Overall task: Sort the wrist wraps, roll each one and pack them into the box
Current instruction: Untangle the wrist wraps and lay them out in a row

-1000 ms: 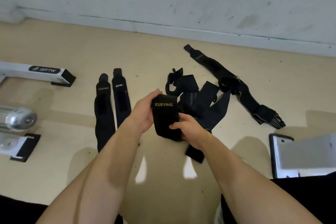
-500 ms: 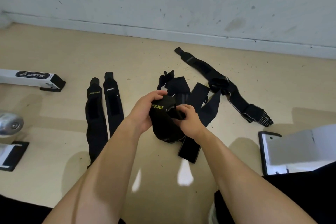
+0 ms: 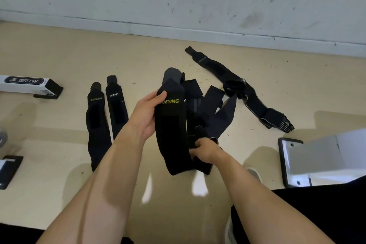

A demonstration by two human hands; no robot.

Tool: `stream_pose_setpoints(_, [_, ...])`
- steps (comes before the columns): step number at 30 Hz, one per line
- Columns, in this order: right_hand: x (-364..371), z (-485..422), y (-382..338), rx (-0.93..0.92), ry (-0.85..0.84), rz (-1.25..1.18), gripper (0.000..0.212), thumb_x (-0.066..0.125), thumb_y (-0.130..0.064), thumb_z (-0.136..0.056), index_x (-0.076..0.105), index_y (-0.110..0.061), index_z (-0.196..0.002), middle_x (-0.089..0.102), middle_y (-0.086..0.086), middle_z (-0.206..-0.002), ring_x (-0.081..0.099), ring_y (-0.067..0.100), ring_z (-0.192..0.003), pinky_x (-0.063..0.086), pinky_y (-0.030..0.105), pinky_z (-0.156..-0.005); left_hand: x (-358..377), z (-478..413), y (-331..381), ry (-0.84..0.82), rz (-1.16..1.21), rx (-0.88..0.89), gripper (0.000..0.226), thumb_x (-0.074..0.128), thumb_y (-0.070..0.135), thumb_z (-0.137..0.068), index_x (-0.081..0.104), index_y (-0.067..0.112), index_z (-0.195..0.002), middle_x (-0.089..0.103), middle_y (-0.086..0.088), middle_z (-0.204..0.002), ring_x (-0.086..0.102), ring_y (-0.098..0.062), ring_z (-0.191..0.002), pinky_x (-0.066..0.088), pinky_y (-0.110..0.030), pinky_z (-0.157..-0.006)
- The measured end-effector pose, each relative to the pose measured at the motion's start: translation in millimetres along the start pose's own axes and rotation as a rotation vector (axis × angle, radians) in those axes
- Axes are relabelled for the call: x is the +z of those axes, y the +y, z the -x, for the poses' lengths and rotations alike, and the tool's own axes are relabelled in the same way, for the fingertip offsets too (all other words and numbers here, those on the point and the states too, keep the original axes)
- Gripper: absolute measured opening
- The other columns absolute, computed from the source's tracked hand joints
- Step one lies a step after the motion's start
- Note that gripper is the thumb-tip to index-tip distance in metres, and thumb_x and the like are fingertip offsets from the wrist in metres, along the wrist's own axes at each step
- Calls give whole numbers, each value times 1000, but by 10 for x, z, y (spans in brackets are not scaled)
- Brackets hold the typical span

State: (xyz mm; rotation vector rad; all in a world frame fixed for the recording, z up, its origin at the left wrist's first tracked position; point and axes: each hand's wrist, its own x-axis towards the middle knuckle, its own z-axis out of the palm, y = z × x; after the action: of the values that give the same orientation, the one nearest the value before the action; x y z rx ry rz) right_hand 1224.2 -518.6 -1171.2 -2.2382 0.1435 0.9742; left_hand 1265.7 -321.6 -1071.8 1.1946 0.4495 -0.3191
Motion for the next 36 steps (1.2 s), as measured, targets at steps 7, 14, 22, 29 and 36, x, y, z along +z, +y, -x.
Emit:
stream_pose_setpoints(7, [-4,133,-478,-158,-159,-686,25,38,-28,-107,58,-30,-123,78,-1,-95,72,20,-92,49,38,-90,-167,-43,-222,115,30,-65,29,57,20,-105,64,16,-133,73,-13,-125,70,-31,-115,57,-52,-99])
stream_pose_setpoints(14, [528,61,-460,-198,-240,-286,29,56,-21,-103,57,-9,-129,70,3,-84,61,9,-63,51,23,-62,-621,-195,-554,355,-427,-43,33,56,32,-105,58,14,-133,69,-10,-119,68,-28,-109,57,-48,-96])
stream_pose_setpoints(22, [355,-235,279,40,390,68,55,59,-20,-92,47,-21,-145,41,9,-142,44,34,-129,45,43,-105,-1050,-265,-1031,367,-434,-255,20,55,32,-107,70,18,-106,74,-13,-110,71,-33,-105,56,-54,-100])
stream_pose_setpoints(29, [179,-430,667,77,293,171,87,61,-14,-89,16,-35,-160,22,6,-156,35,39,-131,43,47,-104,-1027,-479,-1174,351,-368,-288,21,57,31,-106,68,19,-118,74,-11,-115,70,-33,-109,55,-53,-101])
stream_pose_setpoints(36, [185,-701,439,-63,184,45,81,75,-23,-87,34,-25,-157,53,7,-143,56,29,-128,46,32,-102,-956,-562,-1204,304,-341,-309,28,58,28,-106,66,15,-129,74,-12,-116,71,-32,-109,55,-52,-101])
